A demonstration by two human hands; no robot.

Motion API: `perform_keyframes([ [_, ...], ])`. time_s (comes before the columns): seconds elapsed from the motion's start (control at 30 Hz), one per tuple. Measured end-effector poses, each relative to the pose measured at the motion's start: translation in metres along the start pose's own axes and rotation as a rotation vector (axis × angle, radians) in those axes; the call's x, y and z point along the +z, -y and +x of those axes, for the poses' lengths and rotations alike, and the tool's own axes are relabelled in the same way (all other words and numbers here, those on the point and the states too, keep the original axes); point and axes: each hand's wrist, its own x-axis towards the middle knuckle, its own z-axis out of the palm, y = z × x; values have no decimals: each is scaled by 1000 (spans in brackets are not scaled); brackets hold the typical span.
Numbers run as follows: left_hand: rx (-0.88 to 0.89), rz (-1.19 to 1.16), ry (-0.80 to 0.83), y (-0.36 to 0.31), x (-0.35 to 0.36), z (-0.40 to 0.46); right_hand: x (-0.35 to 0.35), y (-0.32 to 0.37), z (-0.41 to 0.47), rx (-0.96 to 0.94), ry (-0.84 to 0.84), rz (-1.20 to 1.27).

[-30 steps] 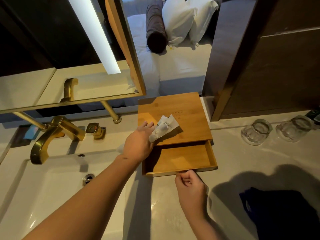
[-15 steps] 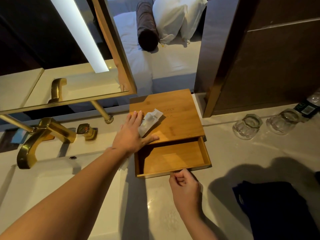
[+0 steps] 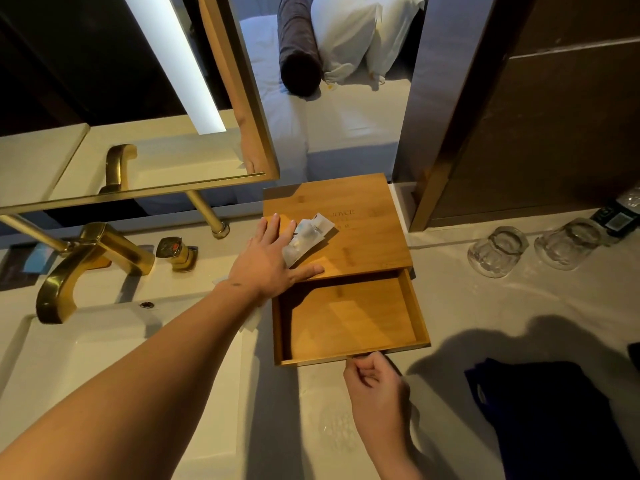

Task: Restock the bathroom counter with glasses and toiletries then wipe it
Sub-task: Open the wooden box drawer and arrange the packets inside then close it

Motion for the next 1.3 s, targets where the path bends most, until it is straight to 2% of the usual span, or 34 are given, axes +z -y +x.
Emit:
perform_keyframes([
  [0.47, -24, -23, 21, 0, 2, 1, -9, -18, -28, 50, -22, -39],
  [0.73, -37, -32, 33, 0, 0, 1, -7, -18, -42, 64, -37, 88],
  [1.0, -27, -40, 10, -1, 4, 1, -14, -38, -44, -51, -92, -72],
  [1.3, -37, -66, -38, 2, 6, 3, -14, -41, -45, 12, -61, -49],
])
